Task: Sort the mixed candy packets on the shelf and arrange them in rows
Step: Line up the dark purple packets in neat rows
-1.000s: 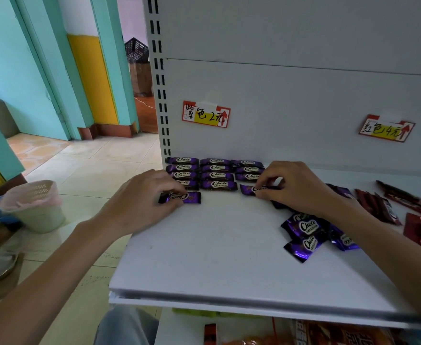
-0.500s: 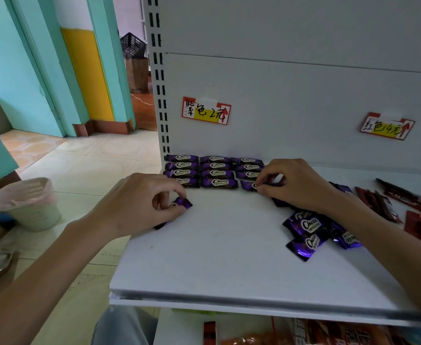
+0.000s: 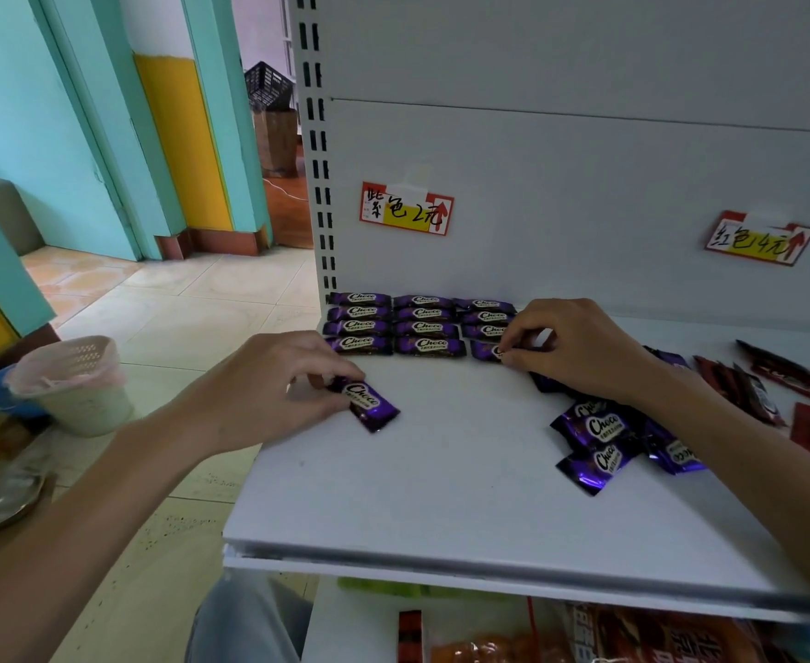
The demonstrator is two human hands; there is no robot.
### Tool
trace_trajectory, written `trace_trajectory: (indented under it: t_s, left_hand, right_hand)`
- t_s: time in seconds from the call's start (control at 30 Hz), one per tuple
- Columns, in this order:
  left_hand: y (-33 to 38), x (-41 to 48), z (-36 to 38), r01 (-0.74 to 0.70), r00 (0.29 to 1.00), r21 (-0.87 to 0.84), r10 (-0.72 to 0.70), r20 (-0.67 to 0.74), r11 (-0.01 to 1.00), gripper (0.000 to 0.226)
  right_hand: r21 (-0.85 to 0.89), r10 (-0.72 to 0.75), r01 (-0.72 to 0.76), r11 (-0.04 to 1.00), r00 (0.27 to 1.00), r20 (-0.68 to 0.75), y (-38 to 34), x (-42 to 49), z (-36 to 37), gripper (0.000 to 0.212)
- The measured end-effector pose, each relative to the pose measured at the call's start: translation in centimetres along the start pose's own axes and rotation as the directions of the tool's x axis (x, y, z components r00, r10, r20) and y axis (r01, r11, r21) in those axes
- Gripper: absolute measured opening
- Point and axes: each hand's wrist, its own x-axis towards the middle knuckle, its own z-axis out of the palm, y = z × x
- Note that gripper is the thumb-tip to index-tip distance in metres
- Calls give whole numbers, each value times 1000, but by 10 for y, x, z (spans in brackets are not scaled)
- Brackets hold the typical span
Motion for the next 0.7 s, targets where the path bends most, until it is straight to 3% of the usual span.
trace_trajectory:
  t_s: [0.13,0.3,0.7]
  left_hand:
    - [-1,8,5,52,994,28,-49,-103,998,51]
    - [-6,15,11,69,981,59,-57,-187,996,49]
    - [-6,20,13,88,980,17,-83,-183,996,20]
  right_hand:
    - [11,-5,4,1000,1000,4,2,1,1,4]
    - [-3,-19,19,1000,1000,-19,4,2,3,6]
    - [3,-33,33,999,999,-28,5,4,5,7]
